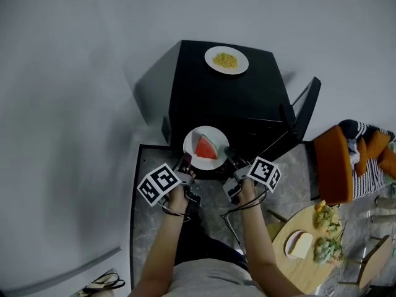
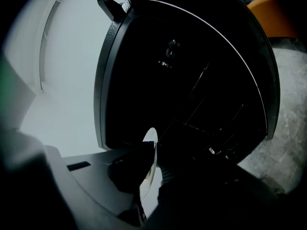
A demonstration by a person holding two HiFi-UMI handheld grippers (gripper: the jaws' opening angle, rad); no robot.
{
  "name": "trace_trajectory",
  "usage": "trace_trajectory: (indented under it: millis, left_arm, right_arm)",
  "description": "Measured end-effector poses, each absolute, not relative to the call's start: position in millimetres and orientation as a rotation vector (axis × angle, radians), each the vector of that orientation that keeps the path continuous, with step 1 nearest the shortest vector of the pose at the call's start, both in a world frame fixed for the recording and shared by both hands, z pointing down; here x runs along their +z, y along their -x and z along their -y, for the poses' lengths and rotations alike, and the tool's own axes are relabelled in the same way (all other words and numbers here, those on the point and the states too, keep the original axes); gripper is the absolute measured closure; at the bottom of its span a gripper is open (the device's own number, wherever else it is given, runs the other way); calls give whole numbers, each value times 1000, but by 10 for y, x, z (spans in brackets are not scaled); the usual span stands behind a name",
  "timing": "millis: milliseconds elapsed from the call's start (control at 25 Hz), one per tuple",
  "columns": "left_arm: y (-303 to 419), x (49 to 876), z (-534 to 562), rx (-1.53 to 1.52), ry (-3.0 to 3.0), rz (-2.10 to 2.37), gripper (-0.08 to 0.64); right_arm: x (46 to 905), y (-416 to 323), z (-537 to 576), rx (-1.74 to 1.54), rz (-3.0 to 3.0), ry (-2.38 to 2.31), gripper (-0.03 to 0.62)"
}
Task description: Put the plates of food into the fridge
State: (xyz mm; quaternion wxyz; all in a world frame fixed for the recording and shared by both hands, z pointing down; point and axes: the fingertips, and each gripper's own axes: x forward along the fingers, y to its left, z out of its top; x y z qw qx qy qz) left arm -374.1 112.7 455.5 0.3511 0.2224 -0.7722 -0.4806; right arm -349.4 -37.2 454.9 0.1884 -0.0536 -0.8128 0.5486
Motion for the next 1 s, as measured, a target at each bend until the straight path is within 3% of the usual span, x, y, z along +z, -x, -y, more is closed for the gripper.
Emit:
trace_trajectory:
  millis: [1000]
  left_arm:
    - [4056,4766,-945,-1320,-453,1980,531]
  right_arm:
    - [4717,4098,585,1300,2381,114,563]
